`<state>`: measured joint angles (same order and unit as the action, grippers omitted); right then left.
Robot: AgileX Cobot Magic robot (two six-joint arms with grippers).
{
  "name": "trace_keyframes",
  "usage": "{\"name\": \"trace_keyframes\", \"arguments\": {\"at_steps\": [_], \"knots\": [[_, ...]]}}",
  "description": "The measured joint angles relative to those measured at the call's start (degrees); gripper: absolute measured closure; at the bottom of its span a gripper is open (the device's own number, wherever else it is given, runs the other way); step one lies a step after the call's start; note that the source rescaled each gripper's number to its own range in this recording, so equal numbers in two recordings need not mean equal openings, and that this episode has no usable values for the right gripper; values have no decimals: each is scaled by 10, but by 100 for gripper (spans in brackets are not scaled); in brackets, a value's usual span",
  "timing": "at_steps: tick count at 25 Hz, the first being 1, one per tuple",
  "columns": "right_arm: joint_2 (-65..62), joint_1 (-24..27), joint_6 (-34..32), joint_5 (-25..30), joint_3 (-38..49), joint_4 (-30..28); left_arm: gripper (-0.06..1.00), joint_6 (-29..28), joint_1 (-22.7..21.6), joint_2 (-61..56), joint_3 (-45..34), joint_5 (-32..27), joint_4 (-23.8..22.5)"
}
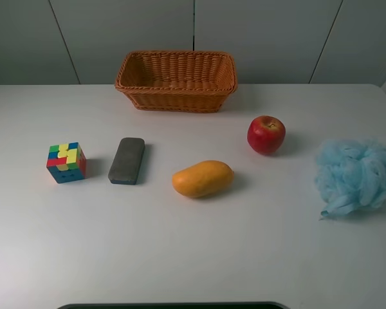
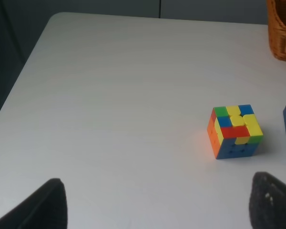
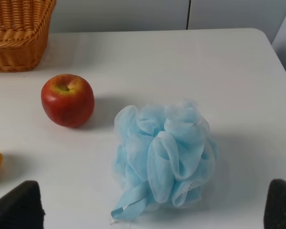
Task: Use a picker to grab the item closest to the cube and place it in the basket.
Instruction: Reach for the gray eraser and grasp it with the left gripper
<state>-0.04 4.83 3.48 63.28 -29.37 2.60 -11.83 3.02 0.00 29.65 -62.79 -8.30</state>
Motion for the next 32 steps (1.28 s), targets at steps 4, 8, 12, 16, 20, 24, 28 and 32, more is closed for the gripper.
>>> {"name": "trace_keyframes", "arguments": {"at_steps": [4, 8, 12, 16, 20, 24, 28, 32], "knots": [[0, 0, 0, 0, 0, 0, -6, 0, 0, 0, 0, 0, 0], [0, 0, 0, 0, 0, 0, -6, 0, 0, 0, 0, 0, 0], [0, 0, 0, 0, 0, 0, -6, 0, 0, 4, 30, 7, 22], [0, 0, 0, 0, 0, 0, -6, 0, 0, 86, 109, 9, 27], [0, 0, 0, 0, 0, 0, -6, 0, 0, 234, 209, 11, 46], [0, 0, 0, 0, 0, 0, -6, -1, 0, 396, 299, 12, 72], [0, 0, 0, 0, 0, 0, -6, -39, 21, 522, 338, 27, 74], [0, 0, 0, 0, 0, 0, -6, -95, 106, 608, 339, 78, 46]]}}
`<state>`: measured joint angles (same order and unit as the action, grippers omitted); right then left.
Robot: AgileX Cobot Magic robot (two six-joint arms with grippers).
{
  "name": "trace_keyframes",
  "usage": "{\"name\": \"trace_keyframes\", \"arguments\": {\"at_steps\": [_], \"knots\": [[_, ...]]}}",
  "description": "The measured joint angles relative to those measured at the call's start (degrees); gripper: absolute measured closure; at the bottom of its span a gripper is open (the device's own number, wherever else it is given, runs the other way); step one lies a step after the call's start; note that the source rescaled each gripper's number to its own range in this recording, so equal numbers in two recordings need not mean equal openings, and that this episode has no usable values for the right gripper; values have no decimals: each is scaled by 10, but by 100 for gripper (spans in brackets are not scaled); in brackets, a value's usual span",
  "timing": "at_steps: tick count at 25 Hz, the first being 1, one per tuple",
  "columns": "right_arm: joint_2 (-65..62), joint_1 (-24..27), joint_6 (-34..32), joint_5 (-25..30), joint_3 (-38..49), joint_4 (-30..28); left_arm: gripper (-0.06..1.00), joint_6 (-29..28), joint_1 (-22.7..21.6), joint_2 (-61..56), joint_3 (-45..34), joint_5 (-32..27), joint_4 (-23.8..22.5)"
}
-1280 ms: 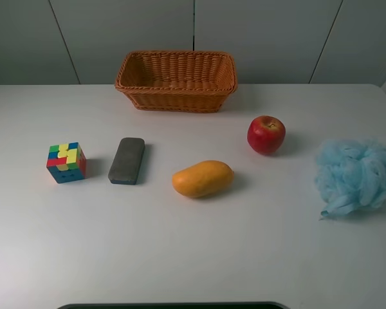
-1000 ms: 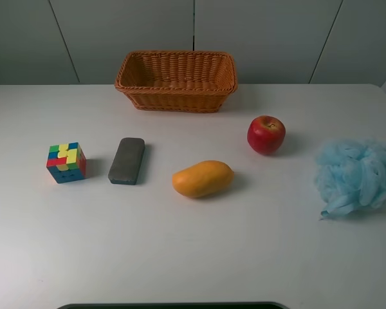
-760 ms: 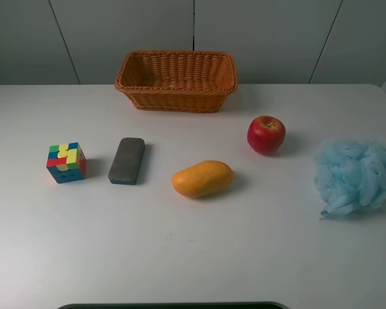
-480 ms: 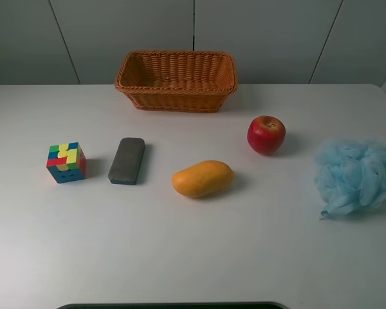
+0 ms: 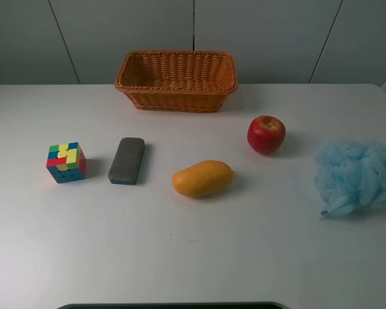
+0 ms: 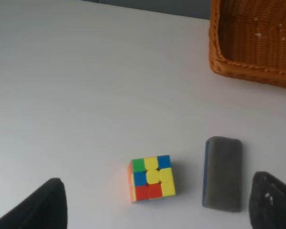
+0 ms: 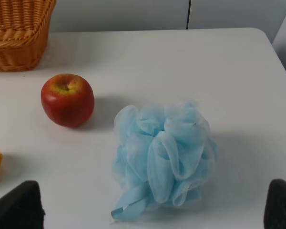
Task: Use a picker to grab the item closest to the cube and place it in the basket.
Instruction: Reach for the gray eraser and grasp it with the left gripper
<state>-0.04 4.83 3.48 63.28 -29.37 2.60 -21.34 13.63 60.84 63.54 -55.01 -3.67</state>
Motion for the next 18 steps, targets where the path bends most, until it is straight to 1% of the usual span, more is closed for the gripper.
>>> {"name": "trace_keyframes", "arguments": {"at_steps": [4, 7, 12, 18], "knots": [[0, 0, 0, 0, 0, 0, -6, -32, 80, 82, 1, 41, -13], [0, 0, 0, 0, 0, 0, -6, -39, 115, 147, 1, 61, -9], [0, 0, 0, 0, 0, 0, -6, -48, 142, 255, 1, 83, 12], [0, 0, 0, 0, 0, 0, -6, -52, 151, 346, 1, 111, 37]]}}
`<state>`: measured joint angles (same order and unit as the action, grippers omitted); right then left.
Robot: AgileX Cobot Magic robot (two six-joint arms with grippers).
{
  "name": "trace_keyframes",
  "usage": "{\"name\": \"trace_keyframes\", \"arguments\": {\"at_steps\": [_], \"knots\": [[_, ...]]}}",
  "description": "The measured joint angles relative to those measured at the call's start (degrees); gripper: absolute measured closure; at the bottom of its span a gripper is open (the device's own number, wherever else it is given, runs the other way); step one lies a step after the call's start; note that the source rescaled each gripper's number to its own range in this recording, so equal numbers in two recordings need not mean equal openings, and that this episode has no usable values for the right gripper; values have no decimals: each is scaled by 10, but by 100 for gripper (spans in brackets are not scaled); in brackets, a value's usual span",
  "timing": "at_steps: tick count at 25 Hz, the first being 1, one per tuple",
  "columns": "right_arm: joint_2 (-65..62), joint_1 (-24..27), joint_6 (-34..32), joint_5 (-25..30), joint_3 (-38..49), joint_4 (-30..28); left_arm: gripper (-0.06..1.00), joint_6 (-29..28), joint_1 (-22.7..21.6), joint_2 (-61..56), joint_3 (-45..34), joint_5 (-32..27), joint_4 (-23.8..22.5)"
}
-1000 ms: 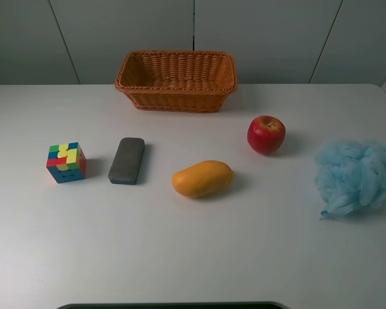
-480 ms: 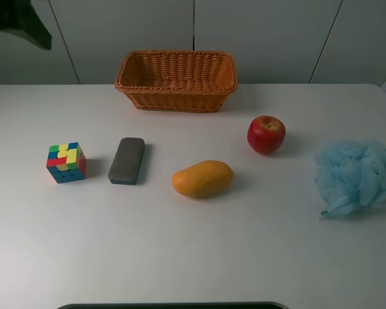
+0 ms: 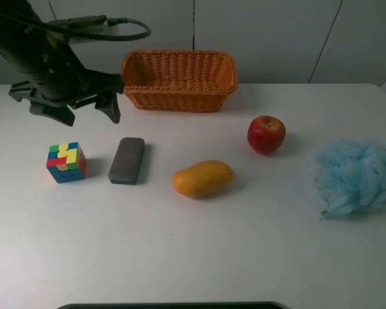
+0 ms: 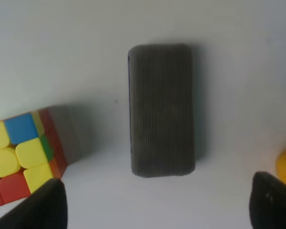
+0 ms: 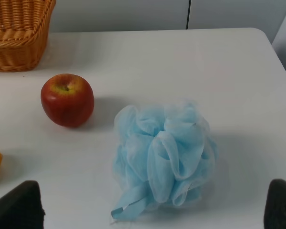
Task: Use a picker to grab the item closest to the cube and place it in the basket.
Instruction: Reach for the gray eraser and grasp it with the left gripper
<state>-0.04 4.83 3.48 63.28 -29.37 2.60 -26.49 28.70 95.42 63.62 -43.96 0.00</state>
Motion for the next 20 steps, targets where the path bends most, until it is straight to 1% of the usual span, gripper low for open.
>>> {"name": "trace_keyframes", "arguments": {"at_steps": [3, 10, 16, 20], "knots": [[0, 0, 0, 0, 0, 0, -6, -1, 2, 37, 0, 13, 0], [0, 0, 0, 0, 0, 0, -6, -3, 3, 106, 0, 40, 18], [0, 0, 0, 0, 0, 0, -6, 0, 4, 142, 0, 71, 31], [0, 0, 0, 0, 0, 0, -6, 13, 7, 153, 0, 96, 44]]}}
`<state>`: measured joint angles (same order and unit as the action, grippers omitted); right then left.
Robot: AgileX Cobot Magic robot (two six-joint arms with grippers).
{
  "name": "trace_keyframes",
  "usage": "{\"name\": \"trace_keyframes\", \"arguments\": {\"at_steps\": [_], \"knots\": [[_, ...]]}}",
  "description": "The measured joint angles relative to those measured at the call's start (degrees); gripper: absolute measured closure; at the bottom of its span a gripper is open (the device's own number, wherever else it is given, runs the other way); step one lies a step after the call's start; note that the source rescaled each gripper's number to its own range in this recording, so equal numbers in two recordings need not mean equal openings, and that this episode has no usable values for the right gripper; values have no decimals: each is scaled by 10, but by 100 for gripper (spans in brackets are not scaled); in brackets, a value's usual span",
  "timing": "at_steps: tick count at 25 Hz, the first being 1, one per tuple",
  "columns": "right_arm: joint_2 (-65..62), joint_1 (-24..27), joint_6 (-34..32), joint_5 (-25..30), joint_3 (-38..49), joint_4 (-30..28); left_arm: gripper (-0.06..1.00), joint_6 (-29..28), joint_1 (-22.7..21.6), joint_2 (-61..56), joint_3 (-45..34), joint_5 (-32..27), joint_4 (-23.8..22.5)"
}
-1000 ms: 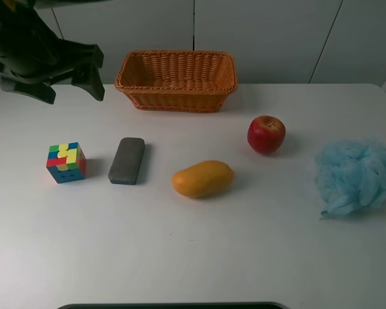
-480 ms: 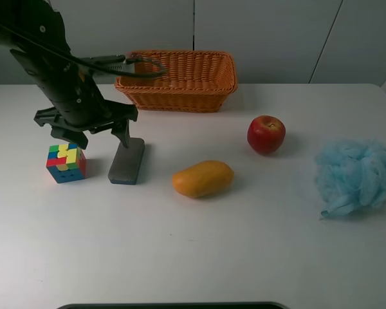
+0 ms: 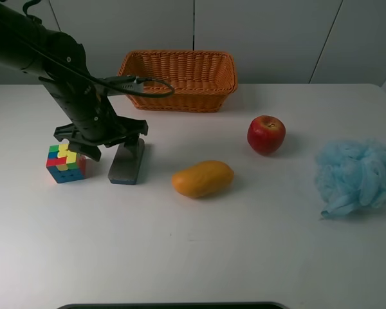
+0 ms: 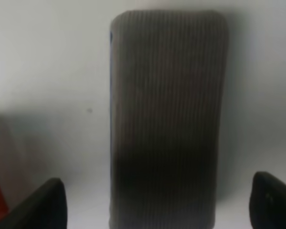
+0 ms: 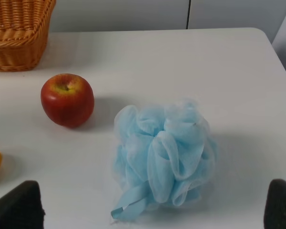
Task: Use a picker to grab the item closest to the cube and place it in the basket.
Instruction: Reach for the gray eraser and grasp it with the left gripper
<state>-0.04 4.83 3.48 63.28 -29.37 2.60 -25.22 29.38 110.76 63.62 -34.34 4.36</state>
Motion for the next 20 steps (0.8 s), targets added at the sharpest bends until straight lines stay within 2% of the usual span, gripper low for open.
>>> {"name": "trace_keyframes", "arguments": {"at_steps": [20], "knots": [[0, 0, -1, 0, 0, 0, -6, 16, 2, 49, 0, 41, 19]]}}
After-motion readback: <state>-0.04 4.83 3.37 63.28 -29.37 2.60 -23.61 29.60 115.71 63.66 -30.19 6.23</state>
